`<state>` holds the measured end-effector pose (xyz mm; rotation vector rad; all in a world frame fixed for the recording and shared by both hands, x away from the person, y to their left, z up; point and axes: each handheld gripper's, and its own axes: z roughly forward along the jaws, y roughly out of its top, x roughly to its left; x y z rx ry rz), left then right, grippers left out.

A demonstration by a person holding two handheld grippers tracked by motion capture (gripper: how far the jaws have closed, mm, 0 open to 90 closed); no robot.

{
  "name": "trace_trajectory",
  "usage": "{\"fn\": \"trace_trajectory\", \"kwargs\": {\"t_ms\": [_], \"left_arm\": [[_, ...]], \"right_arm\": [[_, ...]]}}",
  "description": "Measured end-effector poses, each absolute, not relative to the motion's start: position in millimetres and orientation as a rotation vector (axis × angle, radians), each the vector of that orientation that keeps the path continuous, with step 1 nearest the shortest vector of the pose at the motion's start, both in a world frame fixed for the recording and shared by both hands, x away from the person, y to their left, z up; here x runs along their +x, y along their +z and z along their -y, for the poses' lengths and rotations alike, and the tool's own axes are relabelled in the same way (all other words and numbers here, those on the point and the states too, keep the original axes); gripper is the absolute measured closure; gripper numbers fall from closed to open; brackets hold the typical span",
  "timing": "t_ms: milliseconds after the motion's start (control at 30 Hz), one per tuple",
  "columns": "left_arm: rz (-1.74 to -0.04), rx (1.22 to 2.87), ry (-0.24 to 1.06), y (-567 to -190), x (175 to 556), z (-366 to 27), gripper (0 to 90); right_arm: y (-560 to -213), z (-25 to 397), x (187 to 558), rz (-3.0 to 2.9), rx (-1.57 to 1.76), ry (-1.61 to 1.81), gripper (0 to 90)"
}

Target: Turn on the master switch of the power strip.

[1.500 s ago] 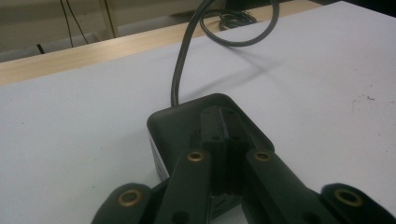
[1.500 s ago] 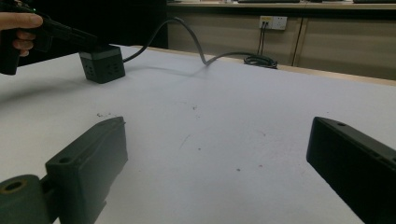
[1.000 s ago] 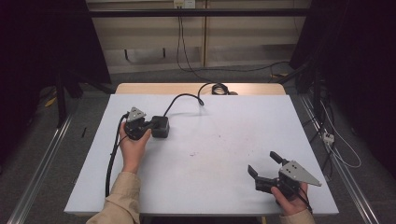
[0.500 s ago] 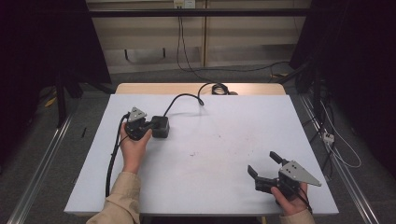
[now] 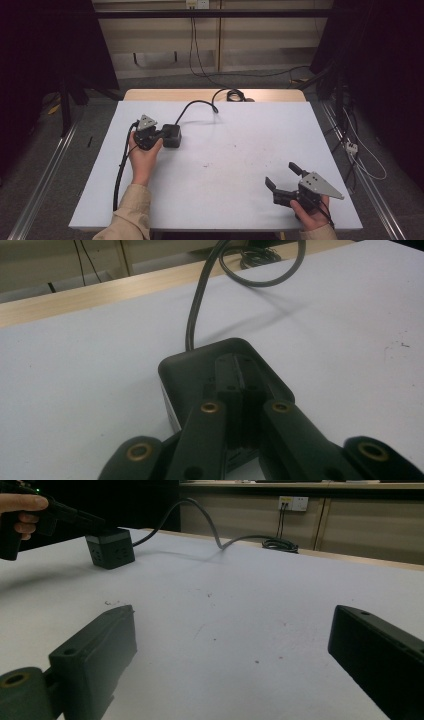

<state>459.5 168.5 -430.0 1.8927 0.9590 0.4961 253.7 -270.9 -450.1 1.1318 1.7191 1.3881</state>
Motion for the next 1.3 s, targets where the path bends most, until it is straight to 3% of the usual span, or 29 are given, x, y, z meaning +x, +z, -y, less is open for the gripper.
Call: {"fn": "trace_trajectory", "kwargs": {"t_ms": [1300], "left_arm": [[-0.997, 1.877, 0.496, -424.6, 457.9, -167.7, 90.0]], "right_arm": [[-449.7, 270.8, 253.9, -1.719, 1.124, 1.392, 5.1]]}}
